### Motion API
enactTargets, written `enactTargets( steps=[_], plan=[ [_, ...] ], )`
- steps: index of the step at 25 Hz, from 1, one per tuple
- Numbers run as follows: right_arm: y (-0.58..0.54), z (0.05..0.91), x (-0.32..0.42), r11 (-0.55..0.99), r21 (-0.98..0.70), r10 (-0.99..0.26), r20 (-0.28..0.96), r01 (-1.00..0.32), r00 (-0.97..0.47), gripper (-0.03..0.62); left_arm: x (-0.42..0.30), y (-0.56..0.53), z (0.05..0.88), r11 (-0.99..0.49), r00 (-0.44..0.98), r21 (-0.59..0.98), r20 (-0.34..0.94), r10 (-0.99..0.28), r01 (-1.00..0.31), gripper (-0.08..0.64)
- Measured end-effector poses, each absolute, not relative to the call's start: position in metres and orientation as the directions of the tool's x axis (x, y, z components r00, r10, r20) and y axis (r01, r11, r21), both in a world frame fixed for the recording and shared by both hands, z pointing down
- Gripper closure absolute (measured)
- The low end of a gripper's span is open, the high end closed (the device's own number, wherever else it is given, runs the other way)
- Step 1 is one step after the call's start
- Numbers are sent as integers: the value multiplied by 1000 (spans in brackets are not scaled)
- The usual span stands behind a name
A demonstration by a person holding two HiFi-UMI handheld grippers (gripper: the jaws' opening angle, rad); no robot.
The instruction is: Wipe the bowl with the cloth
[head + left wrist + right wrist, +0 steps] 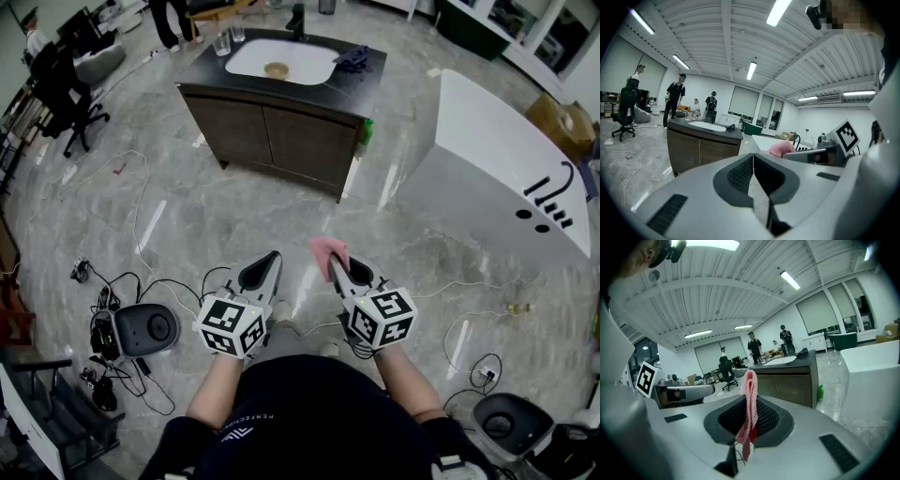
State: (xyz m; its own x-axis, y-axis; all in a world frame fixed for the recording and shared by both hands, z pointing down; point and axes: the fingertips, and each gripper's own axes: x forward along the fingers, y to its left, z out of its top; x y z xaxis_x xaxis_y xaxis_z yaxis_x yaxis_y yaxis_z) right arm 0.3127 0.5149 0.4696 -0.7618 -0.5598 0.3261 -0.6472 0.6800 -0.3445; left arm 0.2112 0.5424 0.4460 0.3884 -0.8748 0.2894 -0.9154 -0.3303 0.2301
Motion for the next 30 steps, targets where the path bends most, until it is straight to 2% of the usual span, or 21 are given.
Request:
enactTargets(
  steps=[19, 30],
  plan=[
    [463, 480, 244, 651, -383, -567, 329, -655, -755, 543, 138, 497, 461, -323, 393, 264, 286, -874, -909, 548],
    [439, 474, 178, 672, -355, -572, 308, -650, -760, 543, 96, 482, 457, -382, 442, 244, 277, -853, -891, 548]
  ],
)
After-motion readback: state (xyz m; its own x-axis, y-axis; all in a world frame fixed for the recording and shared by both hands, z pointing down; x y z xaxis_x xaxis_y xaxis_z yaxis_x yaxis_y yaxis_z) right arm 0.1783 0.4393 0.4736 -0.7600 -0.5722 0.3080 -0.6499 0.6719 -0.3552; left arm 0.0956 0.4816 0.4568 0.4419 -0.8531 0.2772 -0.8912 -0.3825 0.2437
